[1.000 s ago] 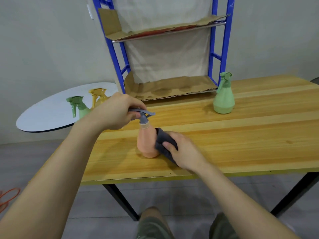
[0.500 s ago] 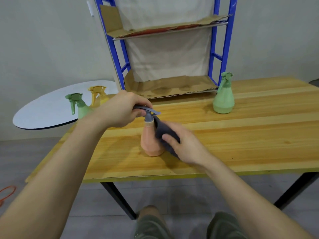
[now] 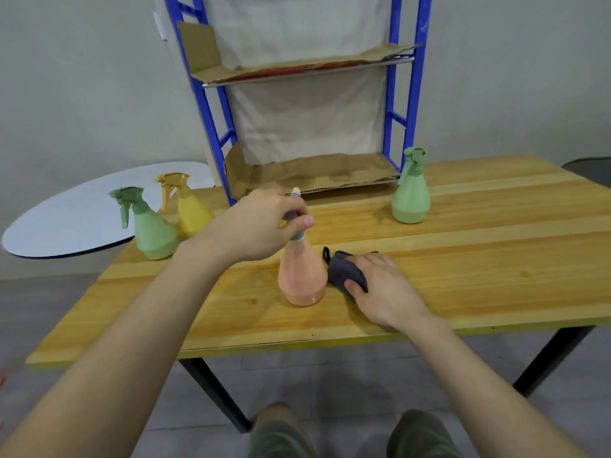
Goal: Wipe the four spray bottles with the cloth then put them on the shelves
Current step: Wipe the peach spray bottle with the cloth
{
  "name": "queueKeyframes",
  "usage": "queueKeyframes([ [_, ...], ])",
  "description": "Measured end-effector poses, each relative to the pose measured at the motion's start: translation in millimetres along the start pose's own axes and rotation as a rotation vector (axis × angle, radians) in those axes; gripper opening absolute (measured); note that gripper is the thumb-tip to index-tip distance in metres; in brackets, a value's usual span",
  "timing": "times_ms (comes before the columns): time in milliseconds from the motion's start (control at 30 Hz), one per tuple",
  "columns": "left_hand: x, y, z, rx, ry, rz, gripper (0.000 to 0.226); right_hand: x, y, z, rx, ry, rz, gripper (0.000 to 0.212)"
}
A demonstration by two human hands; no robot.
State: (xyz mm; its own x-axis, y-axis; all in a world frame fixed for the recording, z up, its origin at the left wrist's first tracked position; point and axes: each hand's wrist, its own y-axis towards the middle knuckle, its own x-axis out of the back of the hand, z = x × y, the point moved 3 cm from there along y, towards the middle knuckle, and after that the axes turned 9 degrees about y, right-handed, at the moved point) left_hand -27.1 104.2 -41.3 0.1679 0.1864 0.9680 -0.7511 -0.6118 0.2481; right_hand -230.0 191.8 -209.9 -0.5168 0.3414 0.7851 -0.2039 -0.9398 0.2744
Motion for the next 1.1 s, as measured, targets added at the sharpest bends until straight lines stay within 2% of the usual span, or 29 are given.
queueKeyframes([
  [67, 1, 2, -2, 0.039, -0.058, -0.030, 0.017, 1, 0, 3, -0.032, 0.087, -0.052, 0.047],
  [167, 0, -3, 4, 0.122, -0.109, -0.075, 0.017, 18, -8, 20, -0.108, 0.408, -0.234, 0.038],
  [233, -1, -5, 6, 0.137, -0.154, -0.097, 0.021, 29, -8, 49, -0.018, 0.526, -0.319, 0.037],
  [333, -1, -5, 10, 0.156, -0.164, -0.096, 0.022, 9, -1, 85, 0.163, 0.474, -0.168, 0.052],
  [400, 0, -7, 17, 0.178, -0.149, -0.097, 0.021, -14, -4, 79, 0.092, 0.424, -0.061, 0.058],
  [500, -1, -14, 26, 0.216, -0.170, -0.099, 0.022, -26, -15, 59, -0.011, 0.278, 0.031, 0.053],
  [600, -2, -15, 23, 0.204, -0.178, -0.119, 0.022, -10, -4, 72, -0.022, 0.342, -0.085, 0.045],
  [667, -1, -14, 16, 0.188, -0.155, -0.126, 0.022, -4, 4, 93, 0.064, 0.409, -0.200, 0.048],
  [733, -1, -11, 14, 0.181, -0.125, -0.124, 0.022, -10, 5, 102, 0.089, 0.412, -0.163, 0.057],
  [800, -1, -9, 16, 0.200, -0.116, -0.114, 0.020, -22, -6, 92, 0.009, 0.362, -0.089, 0.063],
  [933, 0, -7, 22, 0.222, -0.155, -0.089, 0.023, -20, -15, 66, -0.077, 0.158, 0.068, 0.056],
  [1000, -1, -8, 21, 0.208, -0.164, -0.097, 0.023, -3, -1, 67, -0.119, 0.227, -0.009, 0.042],
  [1033, -2, -9, 19, 0.200, -0.180, -0.106, 0.022, 5, 3, 72, -0.107, 0.289, -0.104, 0.038],
  [1067, -2, -10, 18, 0.190, -0.193, -0.121, 0.022, 9, 5, 75, -0.072, 0.340, -0.184, 0.039],
  [1100, -4, -10, 17, 0.177, -0.200, -0.134, 0.023, 9, 5, 78, -0.050, 0.368, -0.192, 0.042],
])
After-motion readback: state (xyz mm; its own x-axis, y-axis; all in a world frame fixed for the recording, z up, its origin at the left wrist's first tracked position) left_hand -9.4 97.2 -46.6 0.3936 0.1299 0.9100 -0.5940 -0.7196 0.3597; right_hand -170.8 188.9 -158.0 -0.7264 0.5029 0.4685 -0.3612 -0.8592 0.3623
